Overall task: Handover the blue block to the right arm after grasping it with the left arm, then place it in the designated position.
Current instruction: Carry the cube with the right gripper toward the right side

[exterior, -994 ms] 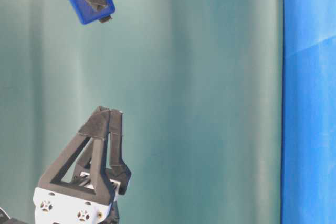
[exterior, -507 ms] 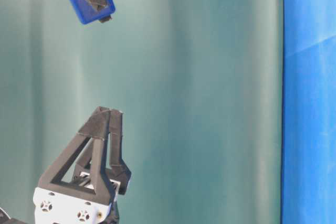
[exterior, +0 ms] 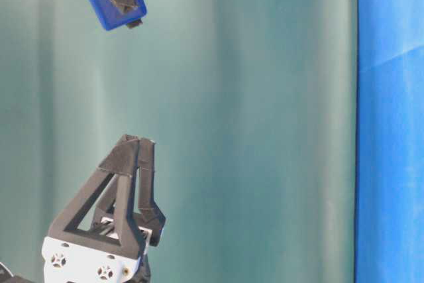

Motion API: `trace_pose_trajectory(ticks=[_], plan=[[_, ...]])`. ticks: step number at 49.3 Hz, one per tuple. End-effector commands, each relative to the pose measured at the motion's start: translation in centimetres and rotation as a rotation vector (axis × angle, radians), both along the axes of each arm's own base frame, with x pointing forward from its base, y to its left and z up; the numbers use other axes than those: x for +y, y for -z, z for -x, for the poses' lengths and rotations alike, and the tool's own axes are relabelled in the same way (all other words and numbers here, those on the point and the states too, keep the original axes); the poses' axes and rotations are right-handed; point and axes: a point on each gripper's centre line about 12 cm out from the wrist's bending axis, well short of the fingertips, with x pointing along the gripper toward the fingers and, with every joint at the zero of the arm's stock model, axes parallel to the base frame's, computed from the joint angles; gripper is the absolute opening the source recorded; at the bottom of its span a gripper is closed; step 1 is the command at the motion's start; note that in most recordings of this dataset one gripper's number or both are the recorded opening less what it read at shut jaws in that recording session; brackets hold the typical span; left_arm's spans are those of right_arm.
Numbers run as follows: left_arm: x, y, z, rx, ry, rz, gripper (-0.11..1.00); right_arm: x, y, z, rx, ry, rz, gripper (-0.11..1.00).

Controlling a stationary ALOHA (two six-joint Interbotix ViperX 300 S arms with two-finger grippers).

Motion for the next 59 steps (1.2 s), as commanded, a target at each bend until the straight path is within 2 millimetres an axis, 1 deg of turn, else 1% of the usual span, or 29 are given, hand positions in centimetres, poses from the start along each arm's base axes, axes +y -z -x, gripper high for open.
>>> trace_pose_trajectory(ticks=[1, 9, 27, 32, 59], plan=[[0.0, -1.6, 0.2, -0.044, -0.001, -0.004, 0.93, 0.1, -0.5, 0.0, -0.01, -0.001, -0.007, 0.52], [0.0, -1.7, 0.2, -0.047, -0.001, -0.004, 0.93, 0.1, -0.1, 0.1, 0.026, 0.006, -0.017, 0.52], [0.0, -1.9, 0.3, -0.052, -0.001, -0.004, 0.93, 0.4, 1.8, 0.8, 0.19, 0.034, -0.066, 0.52], [0.0, -1.9, 0.3, -0.054, -0.001, -0.004, 0.93, 0.3, 2.0, 1.0, 0.214, 0.043, -0.075, 0.52], [0.1, -1.9, 0.3, -0.052, -0.002, -0.004, 0.93, 0.3, 2.1, 1.0, 0.219, 0.043, -0.074, 0.52]])
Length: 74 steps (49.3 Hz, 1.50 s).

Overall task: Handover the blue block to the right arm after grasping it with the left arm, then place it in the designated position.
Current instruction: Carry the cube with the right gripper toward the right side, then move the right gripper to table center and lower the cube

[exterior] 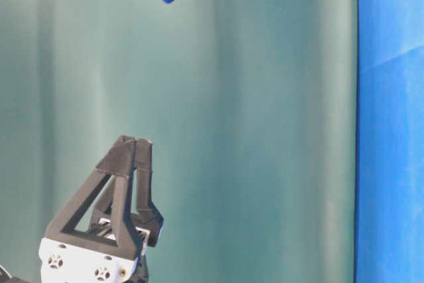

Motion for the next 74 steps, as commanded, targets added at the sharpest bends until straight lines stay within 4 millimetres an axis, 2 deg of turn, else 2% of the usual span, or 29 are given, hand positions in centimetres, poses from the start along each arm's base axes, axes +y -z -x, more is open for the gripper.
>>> trace_pose_trajectory(ticks=[1, 15, 22, 43, 74], plan=[[0.0, -1.6, 0.1, -0.046, -0.001, -0.004, 0.93, 0.1, -0.6, -0.2, -0.019, -0.001, -0.004, 0.52], [0.0, -1.6, 0.1, -0.046, 0.001, -0.004, 0.93, 0.1, -0.5, -0.2, -0.016, -0.001, -0.004, 0.52], [0.0, -1.7, 0.2, -0.047, 0.001, -0.004, 0.93, 0.1, 0.3, -0.9, -0.003, -0.006, -0.003, 0.52], [0.0, -1.6, 0.3, -0.046, 0.001, -0.004, 0.93, 0.4, 5.1, -5.3, -0.019, -0.048, -0.017, 0.52], [0.0, -1.5, 0.3, -0.043, 0.001, -0.004, 0.93, 0.7, 14.5, -13.1, 0.004, -0.081, -0.068, 0.52]])
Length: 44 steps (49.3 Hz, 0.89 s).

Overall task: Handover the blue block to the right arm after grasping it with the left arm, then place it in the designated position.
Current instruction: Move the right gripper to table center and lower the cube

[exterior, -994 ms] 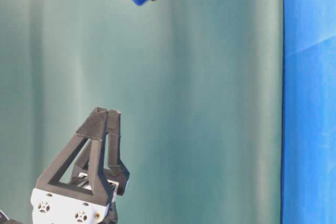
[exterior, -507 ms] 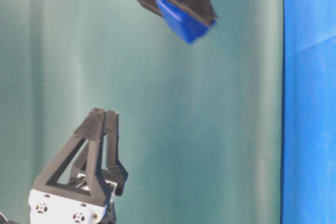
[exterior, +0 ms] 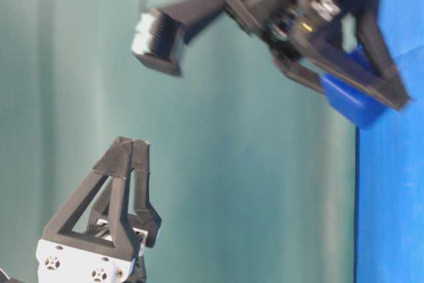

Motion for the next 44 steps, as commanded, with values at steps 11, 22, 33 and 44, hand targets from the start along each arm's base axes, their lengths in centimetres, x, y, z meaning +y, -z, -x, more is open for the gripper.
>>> trace_pose_trajectory(ticks=[11, 22, 33, 44], plan=[[-0.2, -1.2, 0.3, -0.032, 0.006, -0.003, 0.93, 0.0, 1.9, -3.1, -0.057, 0.008, -0.032, 0.52], [-0.2, -1.2, 0.3, -0.034, 0.006, -0.005, 0.93, -0.2, 4.6, -4.2, -0.044, 0.031, -0.06, 0.52], [-0.2, -1.2, 0.3, -0.034, 0.006, -0.005, 0.93, -0.5, 5.0, -4.5, -0.07, 0.032, -0.059, 0.52], [-0.2, -1.3, 0.3, -0.035, 0.006, -0.005, 0.93, -0.5, 5.6, -4.6, -0.077, 0.034, -0.063, 0.52]])
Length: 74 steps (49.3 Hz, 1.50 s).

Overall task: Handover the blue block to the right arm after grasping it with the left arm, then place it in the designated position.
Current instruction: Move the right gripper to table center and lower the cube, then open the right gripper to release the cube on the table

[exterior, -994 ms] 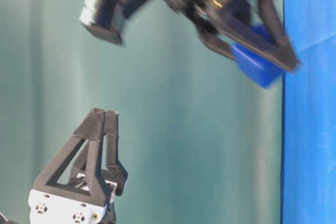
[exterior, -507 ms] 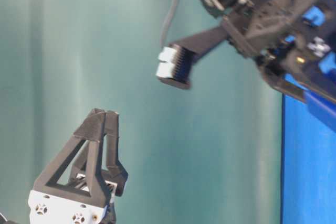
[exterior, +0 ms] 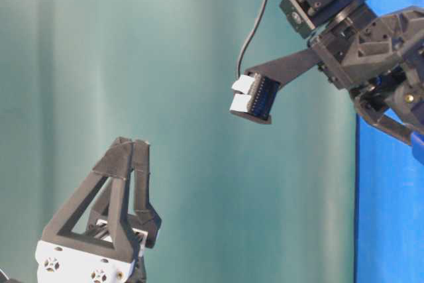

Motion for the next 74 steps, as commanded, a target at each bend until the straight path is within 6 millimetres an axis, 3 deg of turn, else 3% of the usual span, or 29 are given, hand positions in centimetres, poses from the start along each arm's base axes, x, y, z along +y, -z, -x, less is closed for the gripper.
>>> trace_pose_trajectory(ticks=[1, 25, 32, 35, 47, 59, 74], plan=[[-0.1, -1.4, 0.3, -0.038, 0.002, -0.002, 0.93, 0.0, -1.1, -0.7, -0.045, 0.0, -0.001, 0.52], [-0.1, -1.4, 0.3, -0.038, 0.002, -0.003, 0.93, 0.3, -0.7, -0.8, -0.014, 0.009, -0.013, 0.54], [-0.1, -1.4, 0.3, -0.038, 0.002, -0.003, 0.93, 0.2, -0.7, -1.0, -0.004, 0.016, -0.017, 0.87], [-0.1, -1.4, 0.3, -0.038, 0.002, -0.003, 0.93, 0.2, -0.7, -1.1, 0.005, 0.018, -0.017, 0.97], [-0.2, -1.4, 0.2, -0.041, 0.005, -0.003, 0.93, 0.2, -1.2, -1.1, 0.011, 0.018, -0.016, 0.91], [-0.2, -1.4, 0.2, -0.041, 0.005, -0.002, 0.93, 0.9, -4.6, -0.5, -0.013, 0.004, -0.009, 0.92], [-0.2, -1.6, 0.2, -0.046, 0.005, -0.003, 0.93, 1.0, -10.4, 1.5, -0.017, 0.009, 0.002, 0.91]])
